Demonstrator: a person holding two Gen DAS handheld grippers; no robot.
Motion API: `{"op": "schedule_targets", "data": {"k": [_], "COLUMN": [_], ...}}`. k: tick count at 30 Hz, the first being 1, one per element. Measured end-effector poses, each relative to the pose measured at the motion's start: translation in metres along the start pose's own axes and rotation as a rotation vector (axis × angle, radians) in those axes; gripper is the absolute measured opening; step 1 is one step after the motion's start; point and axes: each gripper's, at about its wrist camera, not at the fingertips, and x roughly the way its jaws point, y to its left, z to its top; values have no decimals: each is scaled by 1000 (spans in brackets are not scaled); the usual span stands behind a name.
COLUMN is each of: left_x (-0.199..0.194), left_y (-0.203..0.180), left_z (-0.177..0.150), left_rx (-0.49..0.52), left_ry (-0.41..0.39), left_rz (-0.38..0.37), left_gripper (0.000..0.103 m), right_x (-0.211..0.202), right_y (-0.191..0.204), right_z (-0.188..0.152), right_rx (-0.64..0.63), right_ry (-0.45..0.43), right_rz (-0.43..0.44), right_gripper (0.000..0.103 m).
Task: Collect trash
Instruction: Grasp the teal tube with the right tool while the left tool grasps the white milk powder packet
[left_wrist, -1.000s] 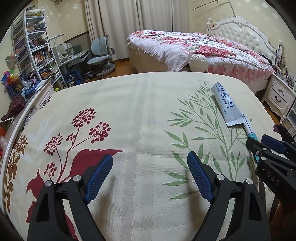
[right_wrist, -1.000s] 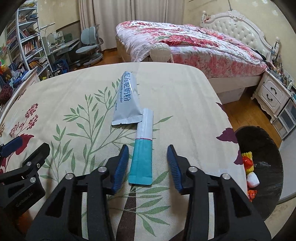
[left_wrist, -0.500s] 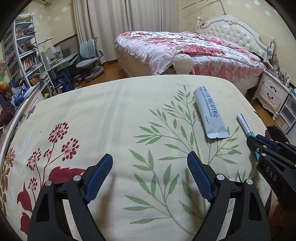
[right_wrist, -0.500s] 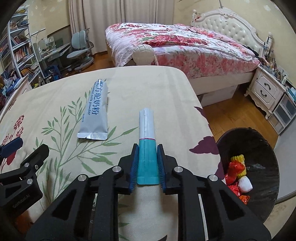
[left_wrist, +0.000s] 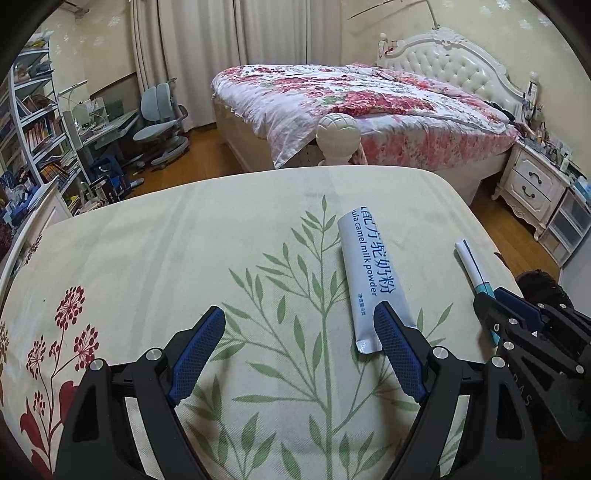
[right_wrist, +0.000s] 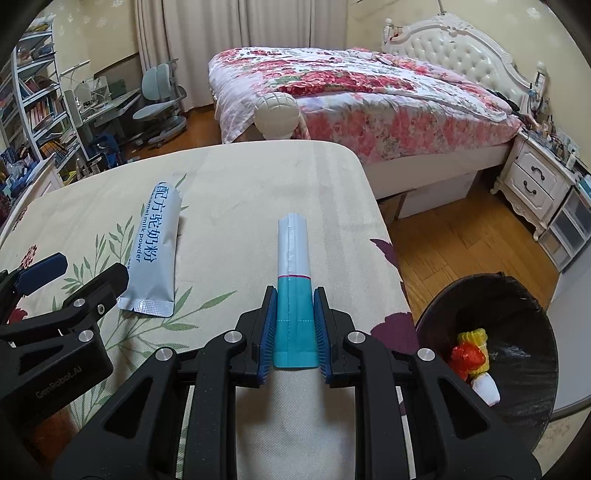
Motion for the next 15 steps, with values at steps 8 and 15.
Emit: {"op": "schedule_targets", "data": {"k": [8, 15], "left_x": [9, 17], "left_y": [-10, -14], "left_z": [11, 19], "left_rx": [5, 7], "left_ry": [-2, 3], "left_rz": [-8, -10], "left_gripper": [82, 82], "right_x": [8, 8], "right_y": [-7, -8], "right_z": [10, 11], "right_rx": [9, 9], "right_ry": [0, 0], "right_rz": [8, 8], "right_gripper": [20, 20]}}
